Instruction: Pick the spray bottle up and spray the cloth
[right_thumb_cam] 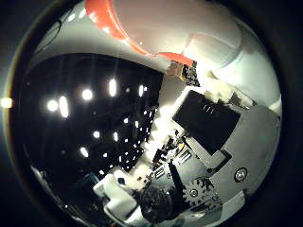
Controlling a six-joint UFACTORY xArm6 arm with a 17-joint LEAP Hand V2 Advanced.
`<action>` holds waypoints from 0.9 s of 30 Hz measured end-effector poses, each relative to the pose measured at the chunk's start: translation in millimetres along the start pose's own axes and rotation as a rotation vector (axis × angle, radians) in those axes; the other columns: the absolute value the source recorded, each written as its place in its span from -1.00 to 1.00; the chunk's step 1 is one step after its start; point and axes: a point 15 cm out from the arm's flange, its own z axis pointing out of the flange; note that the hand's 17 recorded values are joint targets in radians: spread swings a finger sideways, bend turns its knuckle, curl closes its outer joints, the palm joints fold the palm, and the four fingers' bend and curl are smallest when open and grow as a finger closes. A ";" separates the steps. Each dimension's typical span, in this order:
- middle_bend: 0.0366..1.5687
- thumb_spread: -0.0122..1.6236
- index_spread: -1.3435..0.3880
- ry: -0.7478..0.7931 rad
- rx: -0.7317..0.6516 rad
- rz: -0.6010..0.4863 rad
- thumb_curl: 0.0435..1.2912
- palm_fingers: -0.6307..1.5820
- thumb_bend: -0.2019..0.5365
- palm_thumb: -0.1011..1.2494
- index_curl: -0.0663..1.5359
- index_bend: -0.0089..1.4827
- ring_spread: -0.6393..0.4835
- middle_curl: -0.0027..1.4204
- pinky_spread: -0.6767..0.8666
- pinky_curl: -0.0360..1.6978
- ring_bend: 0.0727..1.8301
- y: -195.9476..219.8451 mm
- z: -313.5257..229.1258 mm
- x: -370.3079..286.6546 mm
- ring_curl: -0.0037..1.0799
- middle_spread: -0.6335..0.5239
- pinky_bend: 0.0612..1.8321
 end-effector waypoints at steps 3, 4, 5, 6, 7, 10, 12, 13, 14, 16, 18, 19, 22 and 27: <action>0.67 -0.26 0.24 0.010 0.000 0.011 0.67 0.68 -0.50 0.68 -0.06 0.51 -0.22 -0.03 -0.55 -0.23 0.57 -1.7 -1.1 15.8 0.08 -0.19 0.38; 0.67 -0.26 0.24 0.016 0.001 0.015 0.67 0.68 -0.50 0.68 -0.06 0.51 -0.22 -0.03 -0.55 -0.23 0.57 -1.4 -1.4 20.3 0.08 -0.19 0.38; 0.67 -0.26 0.24 0.019 0.002 0.015 0.67 0.68 -0.50 0.68 -0.06 0.51 -0.22 -0.03 -0.55 -0.23 0.57 -1.6 -0.9 22.3 0.08 -0.19 0.38; 0.67 -0.26 0.24 0.019 0.002 0.011 0.67 0.68 -0.50 0.68 -0.05 0.51 -0.22 -0.03 -0.55 -0.23 0.57 -3.3 -0.5 22.5 0.08 -0.19 0.38; 0.67 -0.26 0.24 0.020 0.003 0.011 0.67 0.68 -0.50 0.68 -0.05 0.51 -0.22 -0.03 -0.55 -0.23 0.57 -4.3 0.1 24.9 0.08 -0.19 0.38; 0.67 -0.27 0.24 0.027 0.006 0.021 0.67 0.68 -0.50 0.68 -0.05 0.51 -0.22 -0.03 -0.55 -0.23 0.57 -8.3 2.4 39.6 0.08 -0.19 0.38; 0.67 -0.26 0.24 0.037 0.010 0.023 0.67 0.68 -0.50 0.68 -0.05 0.51 -0.22 -0.03 -0.55 -0.23 0.57 -9.7 2.8 45.3 0.08 -0.19 0.38; 0.67 -0.26 0.24 0.042 0.011 0.022 0.67 0.68 -0.50 0.68 -0.05 0.51 -0.22 -0.03 -0.55 -0.23 0.57 -10.2 2.5 46.3 0.08 -0.19 0.38; 0.67 -0.26 0.24 0.046 0.010 0.019 0.67 0.68 -0.50 0.68 -0.05 0.51 -0.22 -0.03 -0.55 -0.23 0.57 -10.5 2.2 47.0 0.07 -0.19 0.38; 0.68 -0.26 0.24 0.048 0.007 0.019 0.66 0.67 -0.52 0.66 -0.06 0.51 -0.22 -0.02 -0.54 -0.23 0.56 -9.7 2.6 47.2 0.08 -0.19 0.38; 0.68 -0.25 0.23 0.047 0.007 0.018 0.61 0.65 -0.56 0.57 -0.06 0.48 -0.24 -0.03 -0.54 -0.23 0.54 -10.1 3.0 45.4 0.08 -0.19 0.40; 0.68 -0.25 0.22 0.047 0.006 0.019 0.58 0.63 -0.56 0.53 -0.07 0.45 -0.24 -0.03 -0.55 -0.23 0.52 -9.9 3.4 45.3 0.07 -0.20 0.41; 0.61 -0.31 0.16 0.047 0.003 0.022 0.50 0.57 -0.56 0.48 -0.11 0.24 -0.27 -0.07 -0.62 -0.27 0.48 -10.6 3.5 41.3 0.05 -0.19 0.36; 0.22 -0.29 0.03 0.096 -0.058 -0.001 0.33 0.25 -0.56 0.41 -0.15 -0.16 -0.32 -0.18 -0.75 -0.36 0.33 -3.1 2.1 40.2 -0.03 -0.19 0.27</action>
